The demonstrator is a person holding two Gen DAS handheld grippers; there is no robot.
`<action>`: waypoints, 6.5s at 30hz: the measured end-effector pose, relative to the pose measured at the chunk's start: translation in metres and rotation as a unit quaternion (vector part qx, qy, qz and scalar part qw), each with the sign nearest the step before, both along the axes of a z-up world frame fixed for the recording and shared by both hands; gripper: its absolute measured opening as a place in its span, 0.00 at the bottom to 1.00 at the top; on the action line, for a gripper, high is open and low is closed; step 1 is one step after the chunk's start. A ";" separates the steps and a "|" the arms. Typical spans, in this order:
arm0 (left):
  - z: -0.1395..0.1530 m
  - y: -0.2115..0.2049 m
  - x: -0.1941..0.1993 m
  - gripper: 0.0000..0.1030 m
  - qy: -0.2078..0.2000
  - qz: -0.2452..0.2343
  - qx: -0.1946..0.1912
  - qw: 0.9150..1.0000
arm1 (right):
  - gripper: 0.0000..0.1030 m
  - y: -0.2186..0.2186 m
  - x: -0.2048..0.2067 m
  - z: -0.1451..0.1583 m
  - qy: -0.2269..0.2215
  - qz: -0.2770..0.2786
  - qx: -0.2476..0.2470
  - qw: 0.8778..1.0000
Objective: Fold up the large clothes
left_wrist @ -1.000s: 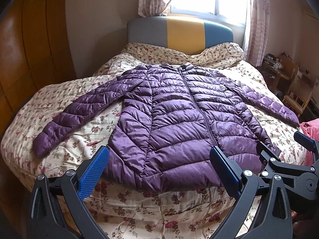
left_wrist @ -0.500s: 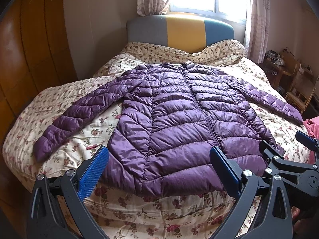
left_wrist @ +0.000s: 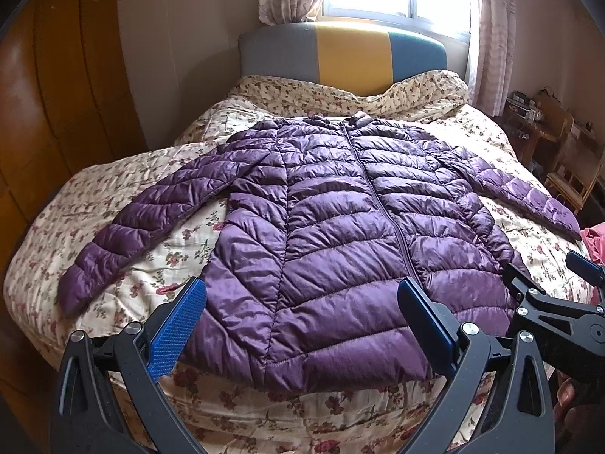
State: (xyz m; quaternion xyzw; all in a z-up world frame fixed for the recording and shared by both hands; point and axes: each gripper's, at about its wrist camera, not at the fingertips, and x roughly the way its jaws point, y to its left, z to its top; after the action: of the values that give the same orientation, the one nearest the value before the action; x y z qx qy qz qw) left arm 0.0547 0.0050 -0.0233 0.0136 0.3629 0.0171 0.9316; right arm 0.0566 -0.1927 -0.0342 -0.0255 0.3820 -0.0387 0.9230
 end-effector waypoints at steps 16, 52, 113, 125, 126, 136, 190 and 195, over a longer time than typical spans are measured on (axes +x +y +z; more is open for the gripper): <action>-0.006 -0.016 0.048 0.97 0.012 -0.011 -0.013 1.000 | 0.98 -0.036 0.044 -0.016 0.025 -0.034 0.007 0.999; -0.080 -0.032 0.271 0.97 0.046 -0.048 -0.012 0.998 | 0.85 -0.388 0.198 -0.094 0.132 -0.356 -0.061 0.923; -0.076 0.093 0.307 0.90 0.067 -0.011 -0.173 0.983 | 0.66 0.100 0.329 -0.076 0.016 0.172 -0.051 0.984; -0.060 0.055 0.318 0.90 0.071 -0.056 -0.226 0.970 | 0.97 0.050 0.280 -0.070 0.005 0.147 -0.048 0.988; -0.061 0.049 0.321 0.90 0.074 -0.057 -0.225 0.970 | 0.98 0.041 0.280 -0.070 0.007 0.137 -0.042 0.990; -0.093 0.019 0.347 0.11 0.134 -0.066 -0.228 0.962 | 0.98 -0.050 0.299 -0.065 0.018 0.004 0.054 0.998; -0.085 0.049 0.294 0.77 0.053 -0.001 -0.219 0.974 | 0.98 -0.047 0.365 -0.118 0.054 -0.007 0.034 0.998; -0.081 0.126 0.216 0.77 0.028 0.084 -0.301 0.950 | 0.98 -0.047 0.364 -0.119 0.054 -0.007 0.034 0.998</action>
State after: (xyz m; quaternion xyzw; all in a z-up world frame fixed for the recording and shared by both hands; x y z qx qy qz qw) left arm 0.2703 0.1306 -0.1042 -0.2974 0.3772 -0.0152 0.8770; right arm 0.4206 -0.2398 -0.1527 0.0067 0.4321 -0.0307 0.9013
